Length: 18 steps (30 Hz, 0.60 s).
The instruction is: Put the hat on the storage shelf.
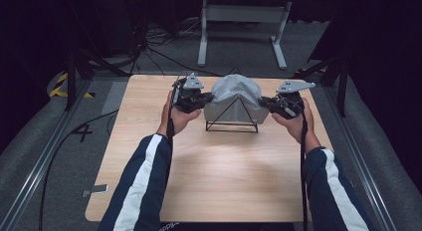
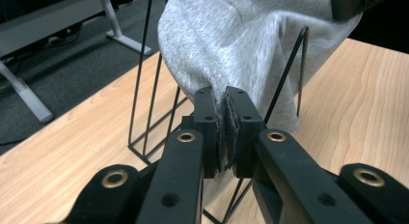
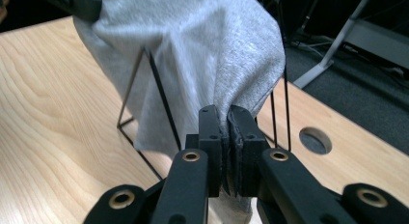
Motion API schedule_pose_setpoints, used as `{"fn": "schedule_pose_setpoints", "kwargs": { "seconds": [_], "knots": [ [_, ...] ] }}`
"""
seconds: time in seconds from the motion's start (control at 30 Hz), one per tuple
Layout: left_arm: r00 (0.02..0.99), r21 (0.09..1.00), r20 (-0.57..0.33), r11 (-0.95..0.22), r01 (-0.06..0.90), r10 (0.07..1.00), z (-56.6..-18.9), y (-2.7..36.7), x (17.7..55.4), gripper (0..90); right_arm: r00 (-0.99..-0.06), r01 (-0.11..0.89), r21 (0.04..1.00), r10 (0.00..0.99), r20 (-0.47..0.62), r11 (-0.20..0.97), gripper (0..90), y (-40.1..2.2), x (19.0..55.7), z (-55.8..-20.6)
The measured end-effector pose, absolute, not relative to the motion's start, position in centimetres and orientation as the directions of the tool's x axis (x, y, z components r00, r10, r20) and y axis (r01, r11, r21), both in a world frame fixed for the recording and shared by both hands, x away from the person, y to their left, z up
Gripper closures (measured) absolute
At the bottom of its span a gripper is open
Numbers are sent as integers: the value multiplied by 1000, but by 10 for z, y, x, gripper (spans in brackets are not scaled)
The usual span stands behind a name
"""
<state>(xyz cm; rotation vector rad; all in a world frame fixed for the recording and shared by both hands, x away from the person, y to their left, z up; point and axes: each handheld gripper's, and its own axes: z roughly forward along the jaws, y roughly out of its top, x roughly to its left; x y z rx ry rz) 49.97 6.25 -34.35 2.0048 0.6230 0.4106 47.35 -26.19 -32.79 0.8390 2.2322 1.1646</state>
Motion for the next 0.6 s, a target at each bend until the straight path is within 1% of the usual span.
{"fn": "schedule_pose_setpoints", "kwargs": {
  "seconds": [0.07, 0.13, 0.17, 0.23, 0.3, 0.33, 0.4, 0.43, 0.47, 0.53, 0.6],
  "knots": [
    [815, 873, 37, -416, 255, 578, -345, 63, 500, 846, -694, 304, 842, 709, -125, 446, 851, -262, 473, -335],
    [818, 875, 27, -409, 259, 575, -348, 63, 500, 845, -695, 308, 840, 709, -121, 446, 851, -263, 473, -338],
    [815, 878, 6, -394, 273, 579, -349, 63, 499, 842, -696, 314, 843, 710, -109, 437, 849, -263, 473, -341],
    [815, 887, 10, -381, 260, 580, -351, 64, 496, 798, -692, 314, 851, 716, -98, 420, 847, -263, 472, -342],
    [827, 896, 7, -371, 244, 562, -352, 66, 493, 791, -687, 301, 855, 718, -113, 422, 847, -263, 469, -340],
    [828, 902, -4, -355, 245, 561, -351, 68, 492, 754, -688, 291, 859, 716, -117, 420, 846, -263, 468, -339],
    [829, 904, -16, -345, 251, 559, -350, 70, 491, 611, -685, 287, 863, 719, -118, 416, 836, -264, 467, -337],
    [825, 908, -24, -334, 254, 564, -350, 71, 491, 611, -682, 286, 866, 722, -117, 410, 803, -265, 466, -336],
    [823, 904, -29, -337, 264, 567, -350, 72, 488, 527, -673, 286, 873, 732, -110, 395, 756, -266, 465, -335],
    [836, 898, -10, -363, 249, 549, -354, 73, 485, 512, -682, 286, 874, 725, -102, 392, 721, -267, 462, -334],
    [842, 882, -10, -392, 261, 540, -361, 73, 484, 485, -680, 287, 872, 725, -105, 395, 660, -269, 459, -335]
  ]
}}
